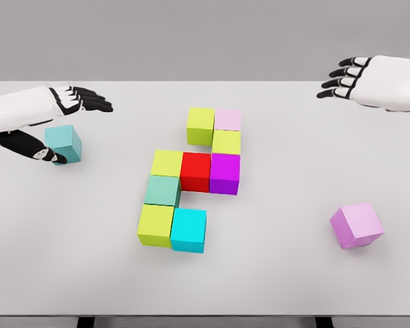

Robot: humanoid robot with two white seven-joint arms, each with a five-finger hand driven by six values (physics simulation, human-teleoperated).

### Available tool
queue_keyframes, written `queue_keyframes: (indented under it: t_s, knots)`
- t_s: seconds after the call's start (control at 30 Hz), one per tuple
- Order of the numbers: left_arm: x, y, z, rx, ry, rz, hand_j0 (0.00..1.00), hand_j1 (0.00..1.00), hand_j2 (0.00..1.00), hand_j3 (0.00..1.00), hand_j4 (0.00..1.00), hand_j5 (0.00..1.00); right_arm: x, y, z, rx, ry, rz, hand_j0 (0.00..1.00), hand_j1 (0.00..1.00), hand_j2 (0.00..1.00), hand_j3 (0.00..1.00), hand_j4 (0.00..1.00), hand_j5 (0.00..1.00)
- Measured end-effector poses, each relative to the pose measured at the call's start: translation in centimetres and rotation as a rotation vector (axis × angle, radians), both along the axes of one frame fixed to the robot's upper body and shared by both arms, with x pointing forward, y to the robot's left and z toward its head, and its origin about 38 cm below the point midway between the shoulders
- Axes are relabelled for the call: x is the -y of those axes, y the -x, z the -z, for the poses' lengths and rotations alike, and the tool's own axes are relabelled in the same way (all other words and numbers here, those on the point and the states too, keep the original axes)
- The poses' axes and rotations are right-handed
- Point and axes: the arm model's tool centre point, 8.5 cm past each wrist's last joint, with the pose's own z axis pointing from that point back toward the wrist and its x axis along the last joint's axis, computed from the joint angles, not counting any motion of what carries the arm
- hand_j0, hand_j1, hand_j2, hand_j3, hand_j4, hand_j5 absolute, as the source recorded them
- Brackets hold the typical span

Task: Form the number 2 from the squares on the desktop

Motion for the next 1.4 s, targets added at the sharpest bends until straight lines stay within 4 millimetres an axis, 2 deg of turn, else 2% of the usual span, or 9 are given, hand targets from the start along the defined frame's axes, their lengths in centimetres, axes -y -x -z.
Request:
queue_keyframes:
  t_s: [0.1, 0.27, 0.3, 0.47, 0.67, 0.8, 1.03, 1.17, 1.4]
  knots:
    - [-0.3, -0.1, 1.0, -0.024, 0.010, -0.013, 1.00, 1.00, 1.00, 1.00, 1.00, 1.00, 0.1, 0.1, -0.6, 0.005, -0.004, -0.002, 1.00, 1.00, 1.00, 1.00, 1.00, 1.00]
    - [-0.7, -0.1, 1.9, -0.056, 0.029, -0.029, 1.00, 1.00, 1.00, 1.00, 1.00, 1.00, 2.0, 1.5, -0.8, -0.020, 0.076, 0.026, 1.00, 1.00, 1.00, 1.00, 1.00, 1.00]
    - [-1.0, -0.1, 2.6, -0.088, 0.035, -0.050, 1.00, 1.00, 1.00, 1.00, 1.00, 1.00, 2.4, 1.8, -0.5, -0.032, 0.097, 0.030, 1.00, 1.00, 1.00, 1.00, 1.00, 1.00]
    - [-4.2, -1.7, 4.1, -0.202, 0.069, -0.235, 0.98, 0.98, 0.98, 0.98, 0.98, 0.98, 2.8, 2.8, 1.9, -0.114, 0.159, 0.024, 1.00, 1.00, 1.00, 1.00, 1.00, 1.00]
    - [-9.1, -2.5, 7.0, -0.318, 0.162, -0.396, 0.98, 0.98, 0.98, 0.98, 0.98, 0.98, 2.4, 3.9, 6.5, -0.247, 0.202, -0.004, 1.00, 1.00, 1.00, 1.00, 1.00, 1.00]
    - [-11.2, -3.1, 8.9, -0.349, 0.204, -0.467, 0.99, 0.99, 0.99, 0.99, 0.99, 0.99, 2.2, 4.3, 8.0, -0.288, 0.211, -0.017, 1.00, 1.00, 1.00, 1.00, 1.00, 1.00]
    - [-11.5, -5.1, 12.2, -0.387, 0.276, -0.540, 1.00, 1.00, 1.00, 1.00, 1.00, 1.00, 1.6, 5.0, 10.1, -0.345, 0.219, -0.040, 1.00, 1.00, 1.00, 1.00, 1.00, 1.00]
    - [-11.9, -5.2, 14.3, -0.425, 0.291, -0.581, 1.00, 1.00, 1.00, 1.00, 1.00, 1.00, 1.4, 5.3, 11.0, -0.369, 0.220, -0.050, 1.00, 1.00, 1.00, 1.00, 1.00, 1.00]
    - [-12.3, -5.3, 14.7, -0.434, 0.296, -0.598, 1.00, 1.00, 1.00, 1.00, 1.00, 1.00, 1.6, 5.5, 11.3, -0.382, 0.227, -0.047, 1.00, 1.00, 1.00, 1.00, 1.00, 1.00]
